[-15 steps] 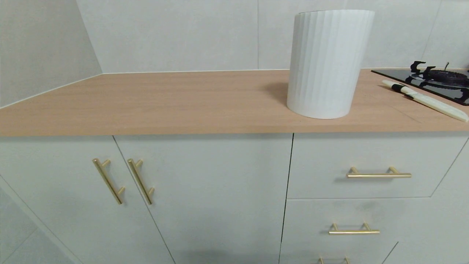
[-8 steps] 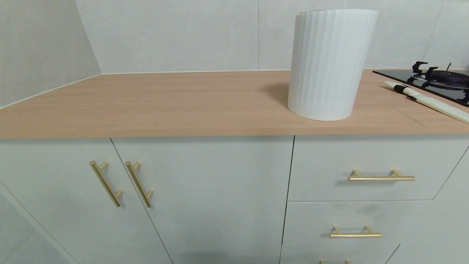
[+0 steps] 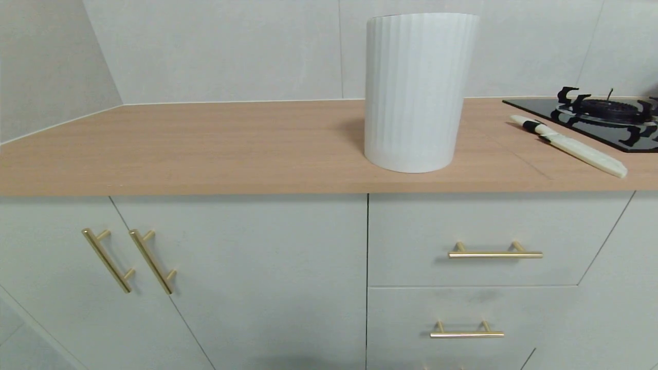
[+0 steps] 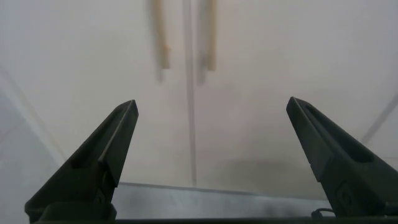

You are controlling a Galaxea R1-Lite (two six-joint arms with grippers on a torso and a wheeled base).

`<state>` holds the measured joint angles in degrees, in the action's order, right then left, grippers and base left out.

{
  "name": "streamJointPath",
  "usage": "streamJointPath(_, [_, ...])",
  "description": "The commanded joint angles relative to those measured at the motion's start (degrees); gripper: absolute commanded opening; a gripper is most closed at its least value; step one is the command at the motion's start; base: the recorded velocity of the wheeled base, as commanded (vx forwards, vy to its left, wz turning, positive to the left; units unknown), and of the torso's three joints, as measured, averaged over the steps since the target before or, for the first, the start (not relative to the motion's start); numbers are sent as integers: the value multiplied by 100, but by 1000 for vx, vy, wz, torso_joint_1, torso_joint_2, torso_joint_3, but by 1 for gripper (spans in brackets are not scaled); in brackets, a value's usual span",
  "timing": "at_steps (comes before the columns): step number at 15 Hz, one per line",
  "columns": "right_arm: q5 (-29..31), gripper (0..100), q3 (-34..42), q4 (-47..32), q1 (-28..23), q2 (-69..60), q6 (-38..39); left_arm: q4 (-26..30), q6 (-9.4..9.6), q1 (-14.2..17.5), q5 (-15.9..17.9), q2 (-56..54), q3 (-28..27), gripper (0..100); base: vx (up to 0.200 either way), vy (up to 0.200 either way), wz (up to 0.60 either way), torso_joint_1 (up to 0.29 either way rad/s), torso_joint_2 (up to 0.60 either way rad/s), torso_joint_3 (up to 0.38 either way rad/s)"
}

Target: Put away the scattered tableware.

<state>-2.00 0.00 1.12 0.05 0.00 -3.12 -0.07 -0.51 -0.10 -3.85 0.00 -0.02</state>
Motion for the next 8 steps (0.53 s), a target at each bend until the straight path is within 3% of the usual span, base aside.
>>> streamJointPath(1, [-2, 100, 0, 2, 4, 9, -4, -1, -2, 1, -1, 0, 2, 100, 0, -200, 0, 2, 2, -7])
streamJointPath(8, [-2, 100, 0, 2, 4, 9, -4, -1, -10, 1, -1, 0, 2, 100, 0, 0, 0, 0, 0, 0])
